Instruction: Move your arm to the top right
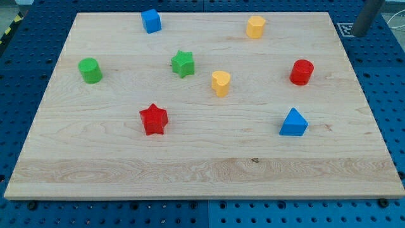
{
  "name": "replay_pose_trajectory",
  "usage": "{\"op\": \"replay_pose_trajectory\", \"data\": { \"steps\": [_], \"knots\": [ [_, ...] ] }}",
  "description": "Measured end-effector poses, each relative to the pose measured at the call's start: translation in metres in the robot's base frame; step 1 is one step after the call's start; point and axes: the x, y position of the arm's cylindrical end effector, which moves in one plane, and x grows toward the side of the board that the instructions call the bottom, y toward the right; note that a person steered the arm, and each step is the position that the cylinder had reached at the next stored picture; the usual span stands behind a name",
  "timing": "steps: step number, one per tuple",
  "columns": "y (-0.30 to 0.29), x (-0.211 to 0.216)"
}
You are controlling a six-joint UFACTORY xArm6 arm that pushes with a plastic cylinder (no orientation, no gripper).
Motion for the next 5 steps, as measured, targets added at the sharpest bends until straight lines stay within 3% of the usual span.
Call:
{"op": "replay_pose_trajectory", "data": {
  "steps": [3,5],
  "knots": [
    [0.001,0.000],
    [-0.056,0.023]
  ]
}}
